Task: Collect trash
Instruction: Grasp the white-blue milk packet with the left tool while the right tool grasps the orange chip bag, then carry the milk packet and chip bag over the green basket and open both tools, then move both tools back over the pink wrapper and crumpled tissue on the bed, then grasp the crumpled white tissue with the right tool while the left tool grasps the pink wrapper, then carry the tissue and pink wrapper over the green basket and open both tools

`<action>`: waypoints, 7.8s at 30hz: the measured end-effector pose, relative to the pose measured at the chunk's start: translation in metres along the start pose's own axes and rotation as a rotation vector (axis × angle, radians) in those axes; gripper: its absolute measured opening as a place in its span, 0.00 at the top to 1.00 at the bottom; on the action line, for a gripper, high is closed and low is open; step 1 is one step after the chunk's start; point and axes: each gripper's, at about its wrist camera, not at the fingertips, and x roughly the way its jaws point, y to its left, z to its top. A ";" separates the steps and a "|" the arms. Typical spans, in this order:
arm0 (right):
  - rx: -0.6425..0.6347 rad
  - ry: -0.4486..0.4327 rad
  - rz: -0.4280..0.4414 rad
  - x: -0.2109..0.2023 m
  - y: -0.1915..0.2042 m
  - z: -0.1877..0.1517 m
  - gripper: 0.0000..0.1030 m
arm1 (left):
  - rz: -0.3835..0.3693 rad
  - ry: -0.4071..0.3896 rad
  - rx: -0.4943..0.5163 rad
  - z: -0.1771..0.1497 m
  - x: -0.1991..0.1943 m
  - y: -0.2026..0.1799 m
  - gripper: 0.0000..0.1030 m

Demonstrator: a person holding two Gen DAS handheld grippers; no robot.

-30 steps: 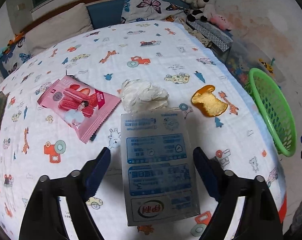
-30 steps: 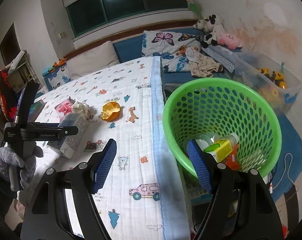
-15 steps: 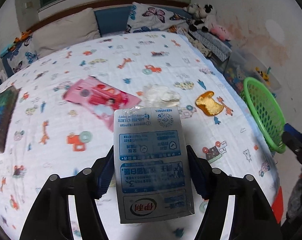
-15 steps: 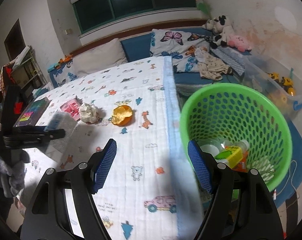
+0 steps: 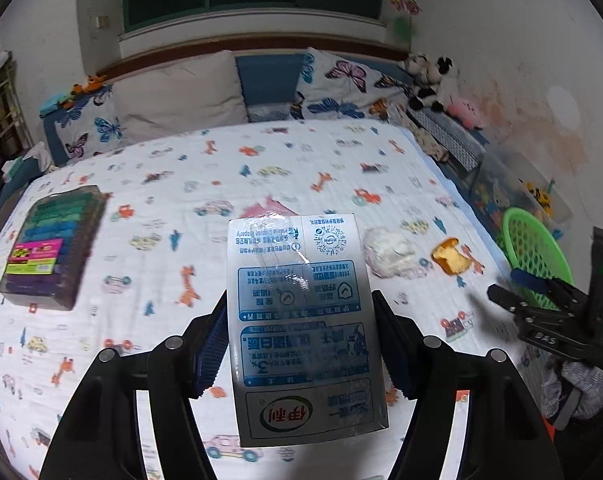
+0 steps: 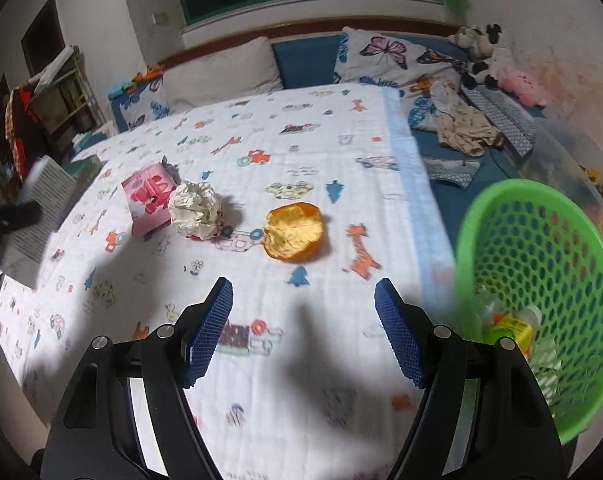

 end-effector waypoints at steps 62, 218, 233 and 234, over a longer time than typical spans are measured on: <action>0.240 0.057 -0.326 -0.045 -0.174 -0.045 0.66 | -0.267 0.036 0.197 0.041 0.042 -0.142 0.37; 0.027 -0.024 0.025 -0.006 -0.020 0.014 0.55 | 0.062 0.244 -0.422 0.057 0.186 0.008 0.32; 0.111 -0.054 -0.041 -0.040 -0.065 -0.009 0.55 | 0.018 0.220 -0.353 0.053 0.162 -0.007 0.59; 0.117 -0.057 -0.050 -0.042 -0.070 -0.010 0.55 | -0.002 0.218 -0.341 0.053 0.157 -0.011 0.59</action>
